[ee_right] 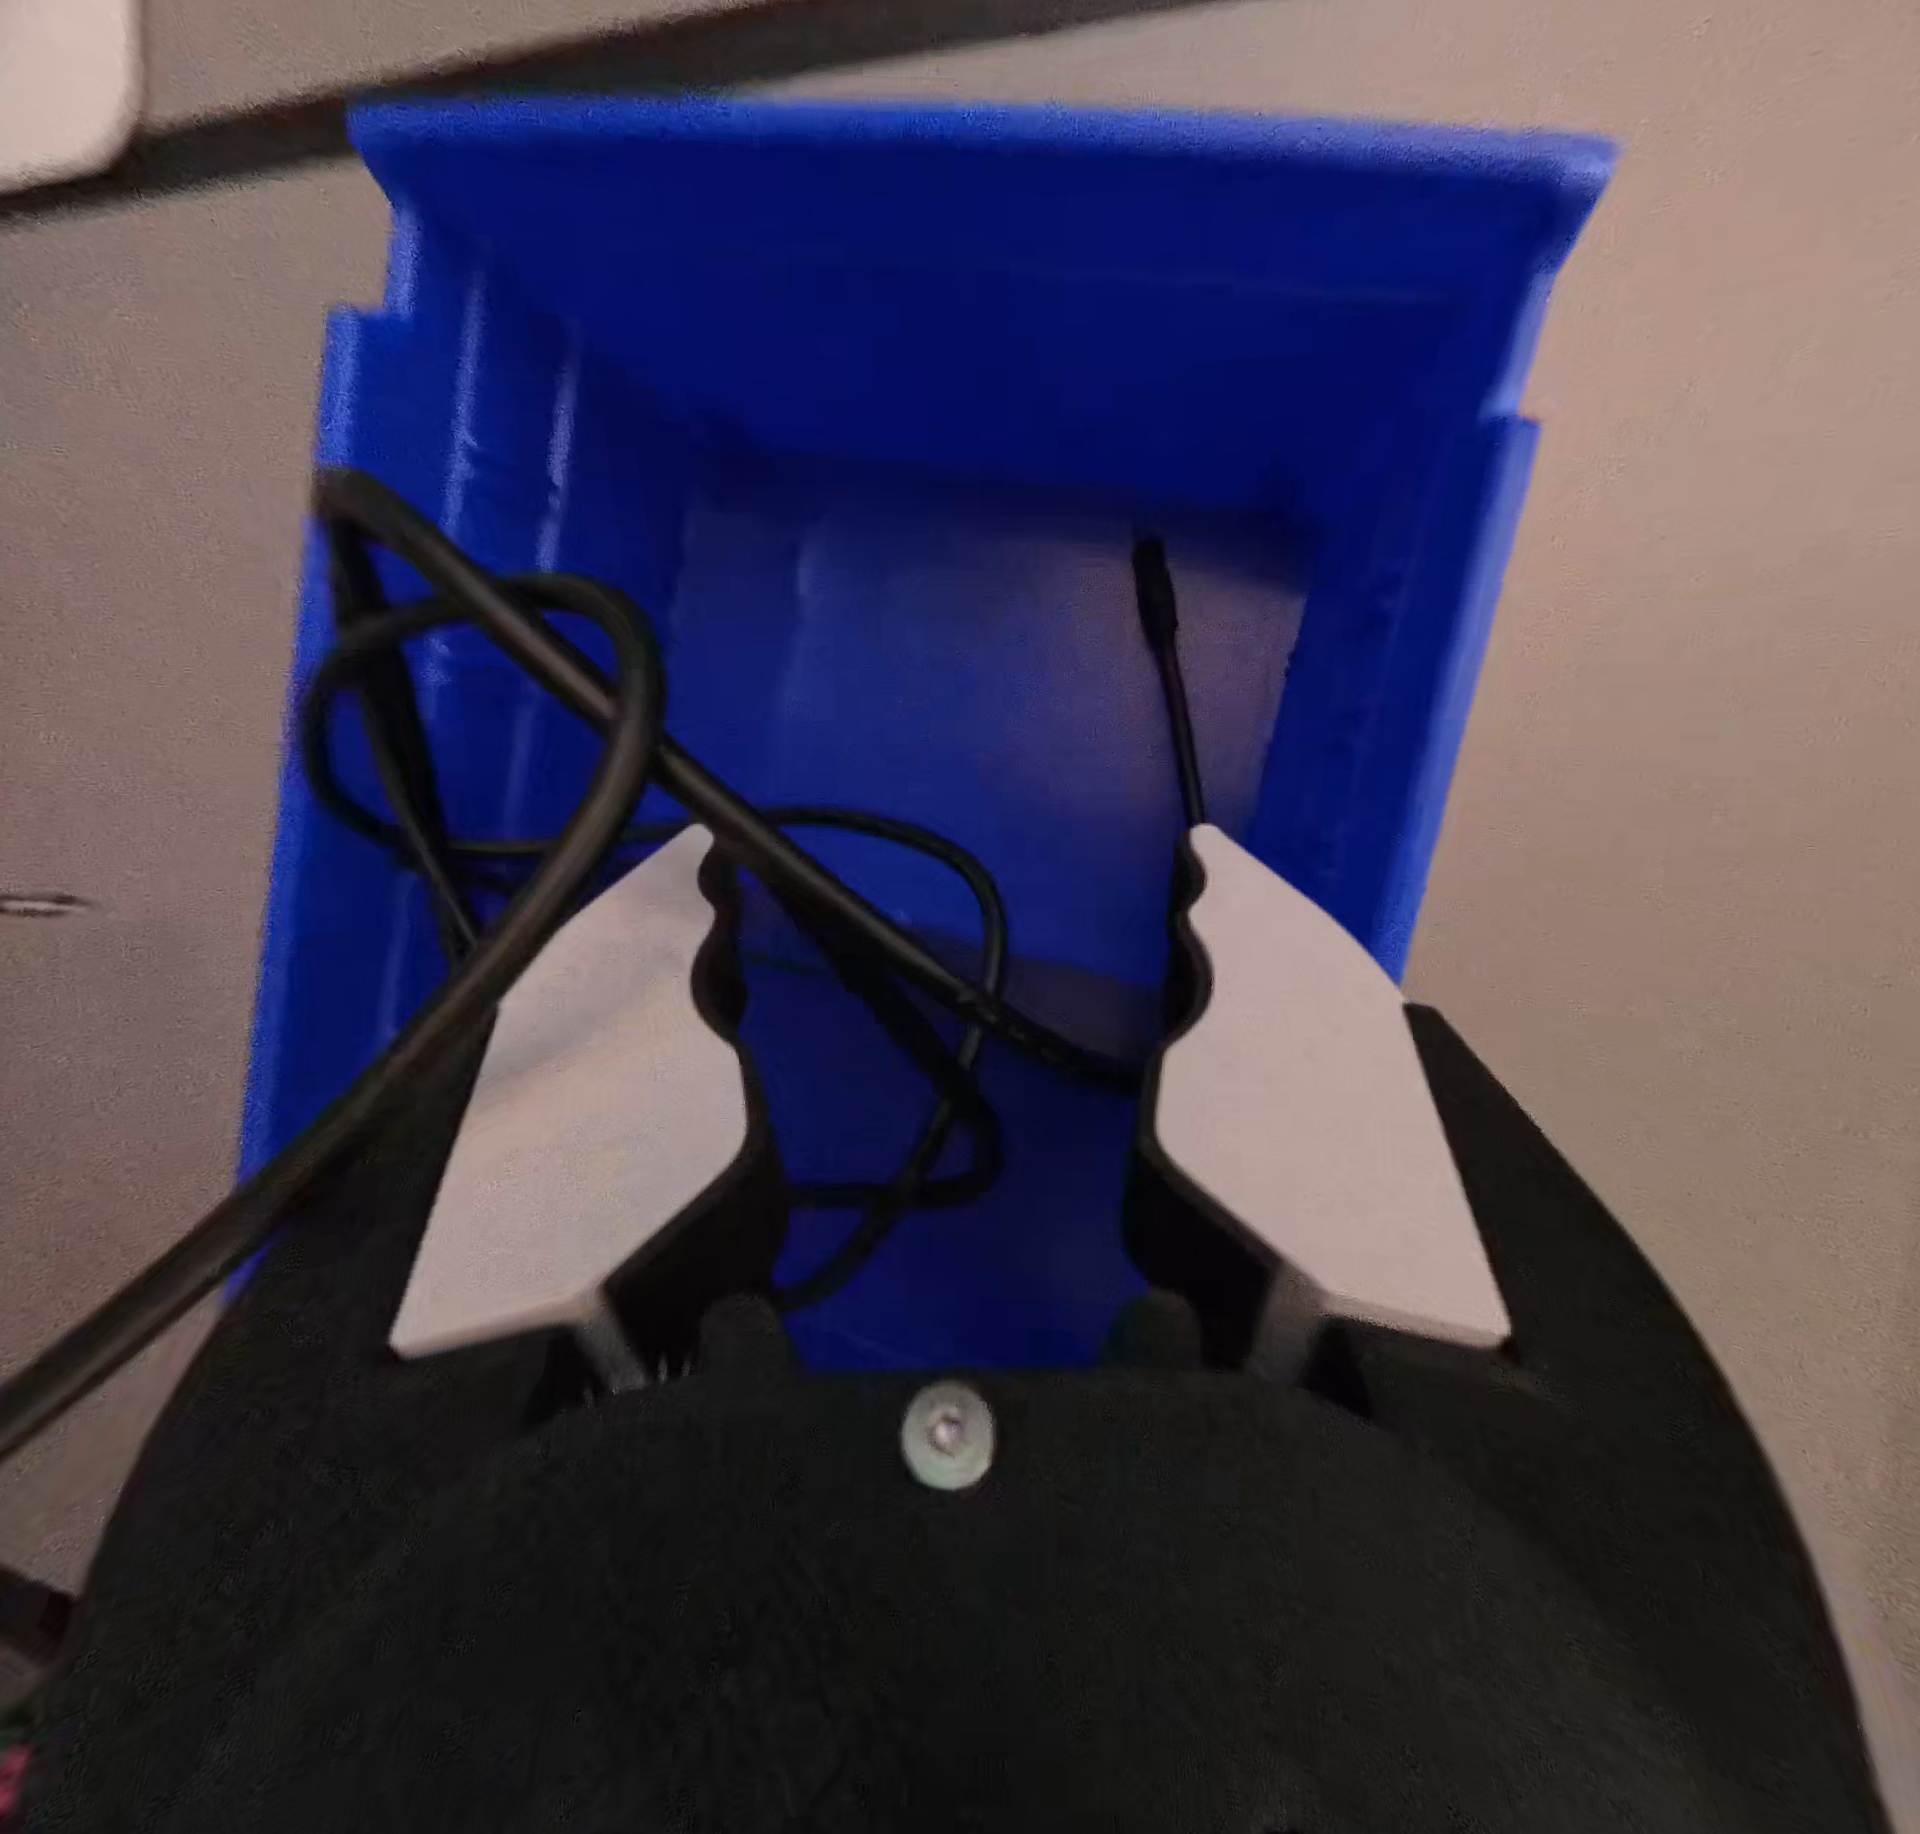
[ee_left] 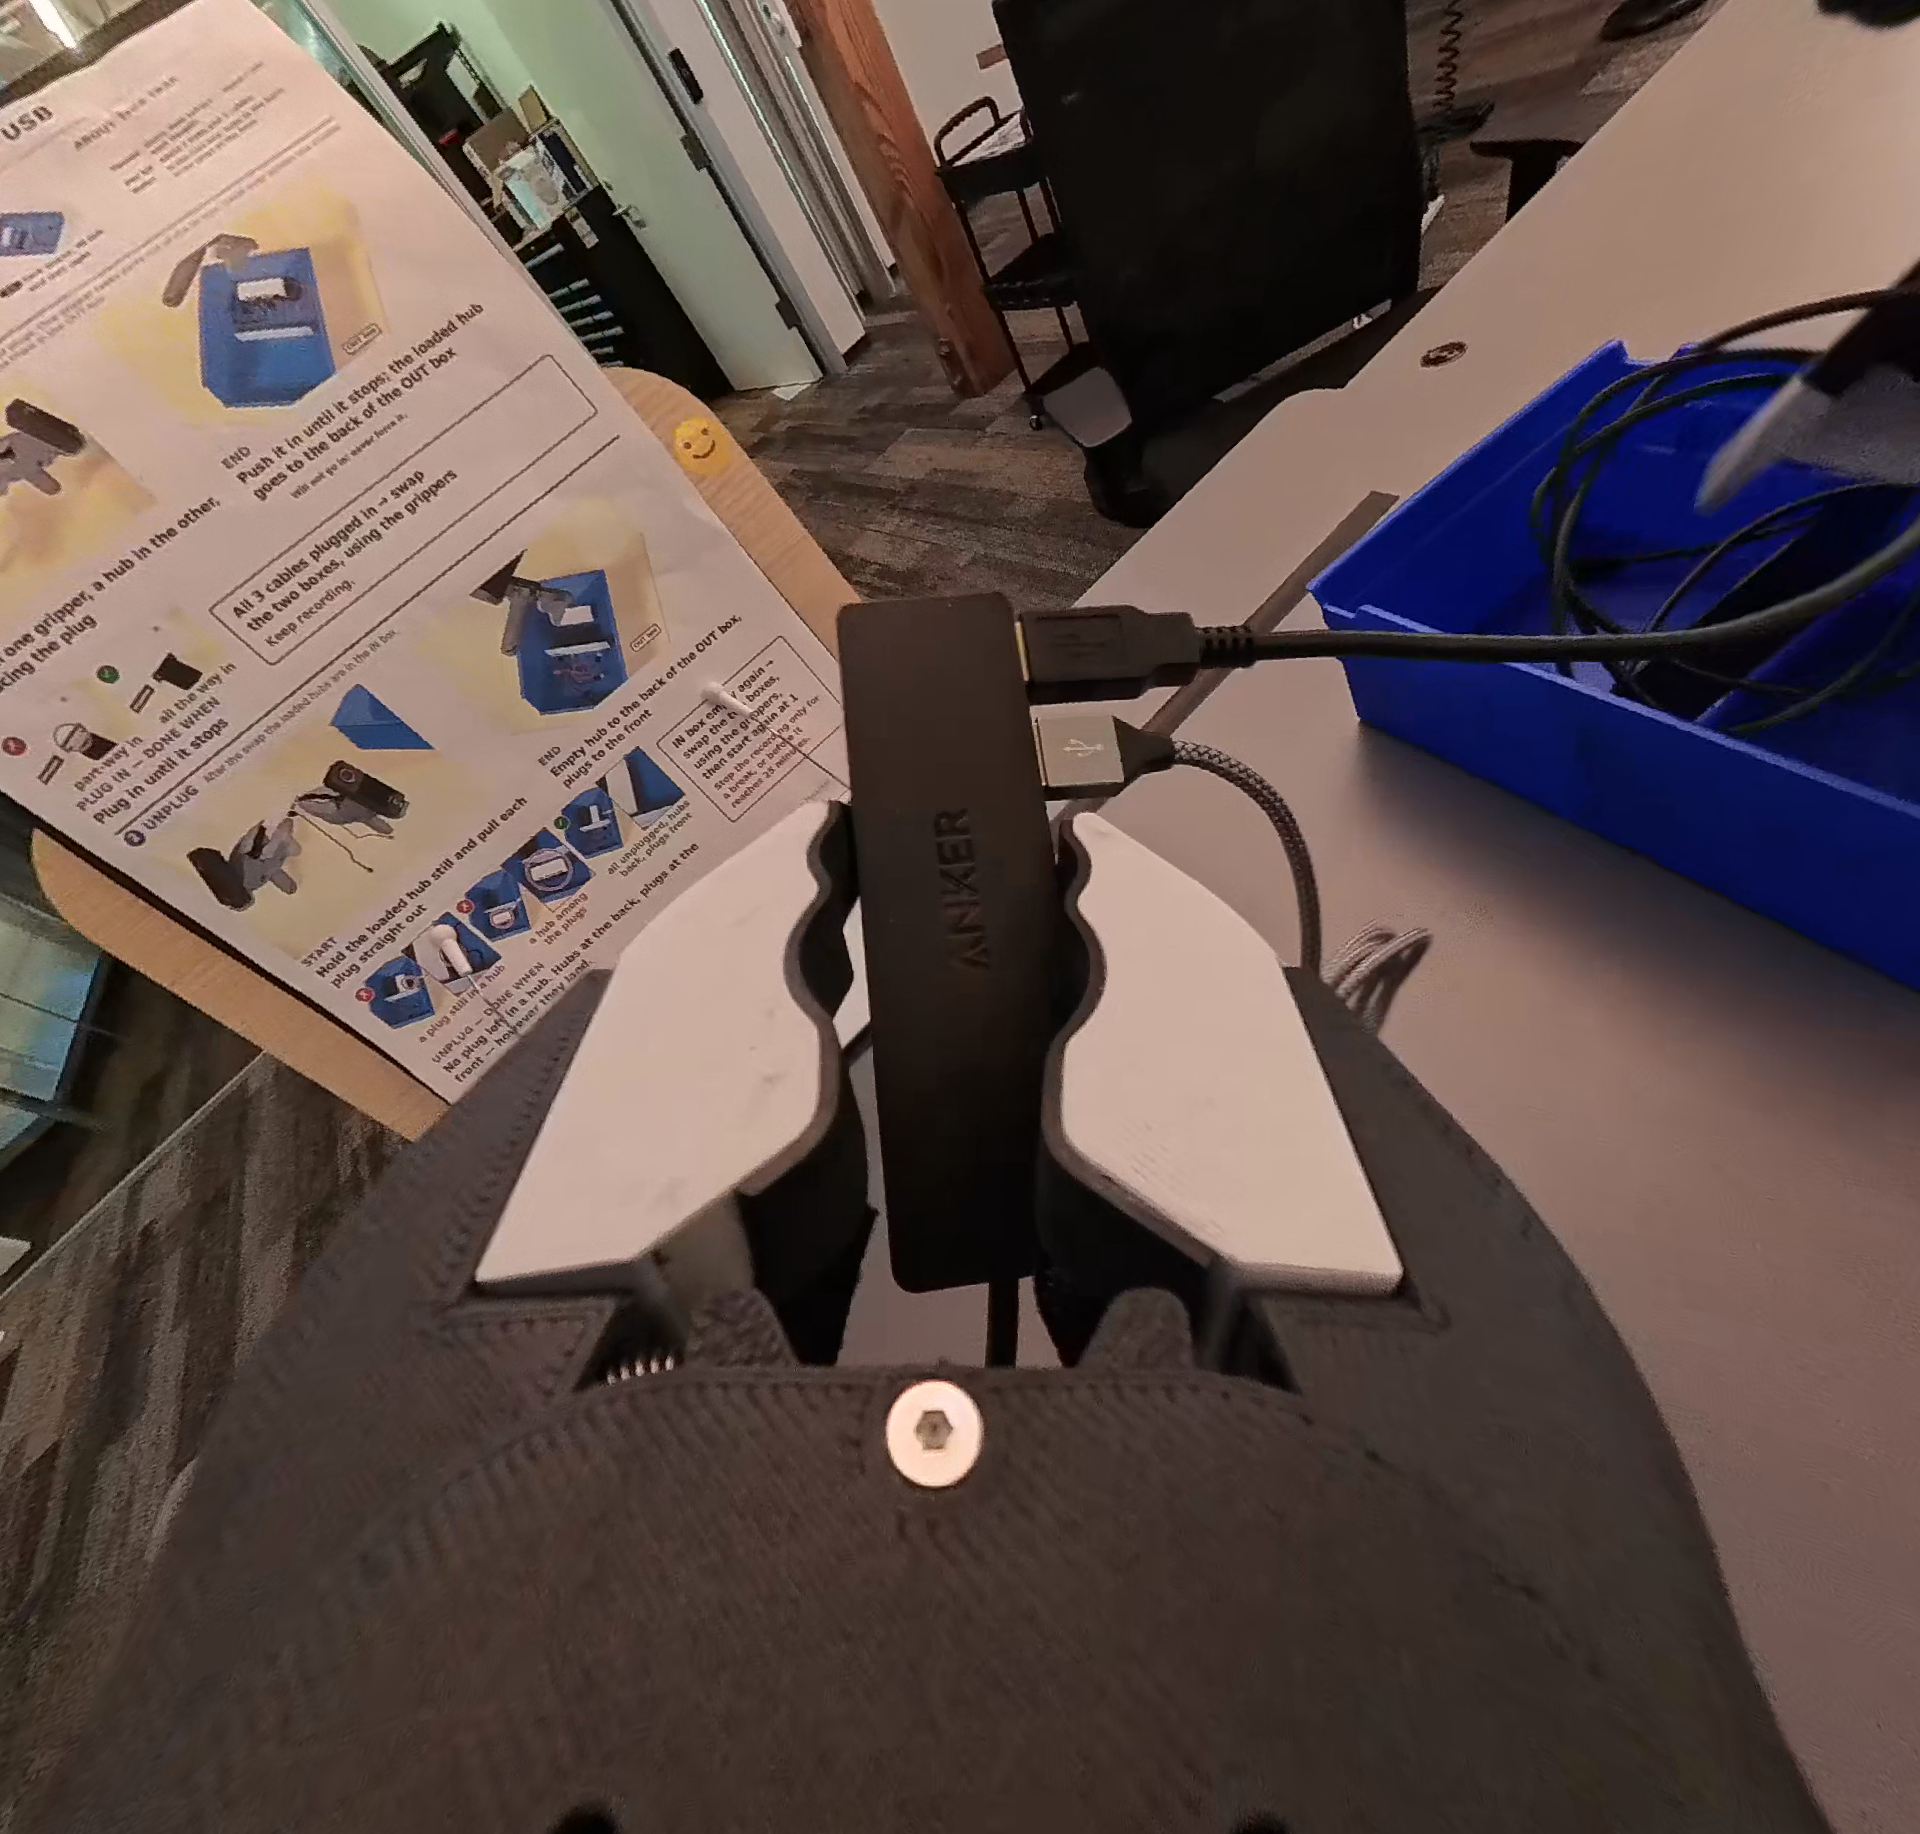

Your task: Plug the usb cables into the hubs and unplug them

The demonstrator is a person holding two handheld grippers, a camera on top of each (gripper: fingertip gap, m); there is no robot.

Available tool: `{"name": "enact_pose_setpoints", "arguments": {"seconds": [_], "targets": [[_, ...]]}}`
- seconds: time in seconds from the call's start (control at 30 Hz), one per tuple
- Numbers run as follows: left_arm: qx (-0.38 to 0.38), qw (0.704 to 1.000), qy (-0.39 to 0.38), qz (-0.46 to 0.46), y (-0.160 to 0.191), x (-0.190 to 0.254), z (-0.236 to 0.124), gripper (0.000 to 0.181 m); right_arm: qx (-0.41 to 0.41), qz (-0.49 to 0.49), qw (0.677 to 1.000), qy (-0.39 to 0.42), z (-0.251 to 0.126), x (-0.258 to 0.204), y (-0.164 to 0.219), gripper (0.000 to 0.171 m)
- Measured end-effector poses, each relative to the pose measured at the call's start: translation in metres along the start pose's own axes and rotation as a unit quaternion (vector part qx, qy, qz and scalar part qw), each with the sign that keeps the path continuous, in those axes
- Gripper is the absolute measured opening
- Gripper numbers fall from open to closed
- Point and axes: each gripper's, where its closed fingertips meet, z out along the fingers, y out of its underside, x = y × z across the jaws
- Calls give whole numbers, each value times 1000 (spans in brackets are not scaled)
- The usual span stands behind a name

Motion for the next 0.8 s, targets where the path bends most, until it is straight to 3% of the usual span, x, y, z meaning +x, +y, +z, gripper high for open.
{"name": "enact_pose_setpoints", "arguments": {"seconds": [0.07, 0.13, 0.27, 0.43, 0.57, 0.6, 0.67, 0.73, 0.8], "targets": [[-2, 1000, 6, -3, 1, 3, 1, 36, 63, 42, 994, -84, -8, -18, -21, 79], [-3, 1000, 12, -6, 2, 5, 0, 36, 45, 64, 989, -124, -15, -26, -15, 77], [1, 1000, 13, -11, 1, 5, -2, 36, 16, -5, 1000, -20, -36, -3, 8, 75], [11, 1000, 10, -25, -3, -4, -7, 36, 9, -34, 999, 41, -63, 4, 26, 73], [15, 999, 15, -33, -3, -6, -9, 36, 28, -109, 991, 67, -47, 16, 13, 68], [14, 999, 14, -30, -3, -6, -9, 36, 16, -123, 990, 62, -36, 17, 13, 63], [12, 1000, 10, -25, -1, -6, -10, 36, -25, -147, 988, 27, -19, 10, 24, 21], [11, 1000, 9, -24, 0, -6, -10, 36, 0, -157, 987, 26, -21, 5, 13, 13], [15, 1000, 9, -25, -2, -6, -11, 36, 90, -154, 984, -3, -34, -9, -16, 6]]}}
